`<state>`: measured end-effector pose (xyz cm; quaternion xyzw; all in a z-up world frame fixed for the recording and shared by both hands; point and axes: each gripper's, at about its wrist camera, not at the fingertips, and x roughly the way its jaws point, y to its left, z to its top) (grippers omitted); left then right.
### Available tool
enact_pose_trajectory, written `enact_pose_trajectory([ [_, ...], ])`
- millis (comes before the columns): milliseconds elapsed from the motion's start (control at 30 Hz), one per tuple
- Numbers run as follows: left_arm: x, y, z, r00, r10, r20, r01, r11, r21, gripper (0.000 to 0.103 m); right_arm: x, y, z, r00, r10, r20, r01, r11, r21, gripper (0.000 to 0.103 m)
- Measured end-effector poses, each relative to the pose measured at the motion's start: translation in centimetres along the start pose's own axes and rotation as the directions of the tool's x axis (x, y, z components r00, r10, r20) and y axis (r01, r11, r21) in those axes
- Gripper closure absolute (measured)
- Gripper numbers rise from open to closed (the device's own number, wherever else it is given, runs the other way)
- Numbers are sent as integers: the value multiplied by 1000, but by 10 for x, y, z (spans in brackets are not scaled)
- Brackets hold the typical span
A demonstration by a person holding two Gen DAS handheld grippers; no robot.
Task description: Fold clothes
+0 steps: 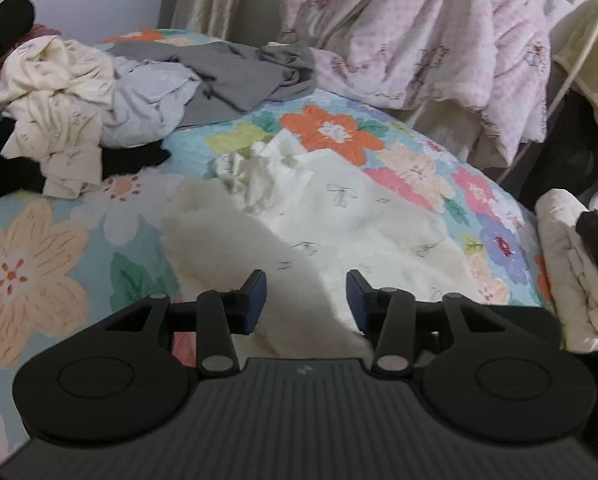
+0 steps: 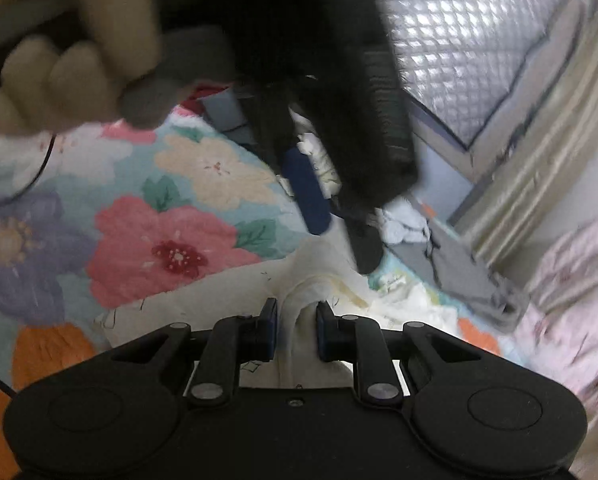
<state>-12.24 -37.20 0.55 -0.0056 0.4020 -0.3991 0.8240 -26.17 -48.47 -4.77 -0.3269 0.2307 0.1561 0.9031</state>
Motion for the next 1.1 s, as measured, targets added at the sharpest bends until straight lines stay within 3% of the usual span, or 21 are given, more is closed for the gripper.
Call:
enact_pose_trajectory([
  [67, 4, -3, -1, 1000, 25, -18, -24, 999, 24, 48, -6, 11, 2, 1000, -28, 1, 28, 998, -54, 80],
  [233, 17, -2, -10, 983, 175, -47, -172, 983, 67, 52, -10, 10, 3, 1000, 1, -6, -1, 999, -41, 76],
  [367, 20, 13, -14, 984, 165, -74, -166, 986, -7, 52, -9, 0, 0, 999, 14, -40, -14, 1000, -6, 58],
  [467, 20, 19, -15, 985, 156, -71, -160, 986, -45, 52, -6, -17, -4, 994, 66, -83, -57, 992, 110, 56],
  [600, 16, 25, -15, 991, 128, -43, -132, 986, -101, 51, 0, -46, -20, 986, 139, -96, -98, 931, 351, 54],
  [700, 12, 23, -12, 992, 122, -12, -123, 988, -89, 51, 3, -67, -34, 980, 181, -86, -111, 849, 516, 53],
  [800, 18, 16, -7, 992, 126, -14, -127, 992, -27, 49, 7, -88, -48, 973, 220, -70, -120, 738, 664, 53],
  [867, 29, 14, -6, 993, 113, -35, -113, 993, -17, 49, 10, -102, -57, 968, 244, -54, -122, 649, 751, 53],
  [967, 55, 13, -5, 992, 90, -94, -91, 996, -13, 49, 5, -119, -76, 953, 289, 94, -227, 472, 852, 55],
  [1000, 61, 12, -5, 991, 75, -106, -77, 997, -18, 49, 3, -125, -83, 949, 281, 146, -257, 413, 874, 57],
  [1033, 64, 12, -6, 992, 62, -112, -65, 998, -23, 49, 0, -130, -88, 942, 276, 191, -287, 364, 886, 67],
  [1067, 65, 12, -7, 992, 56, -114, -59, 998, -24, 49, 0, -133, -91, 939, 278, 204, -295, 340, 893, 81],
  [1100, 65, 12, -9, 992, 54, -111, -57, 998, -23, 49, 0, -137, -95, 935, 280, 217, -303, 316, 899, 82],
])
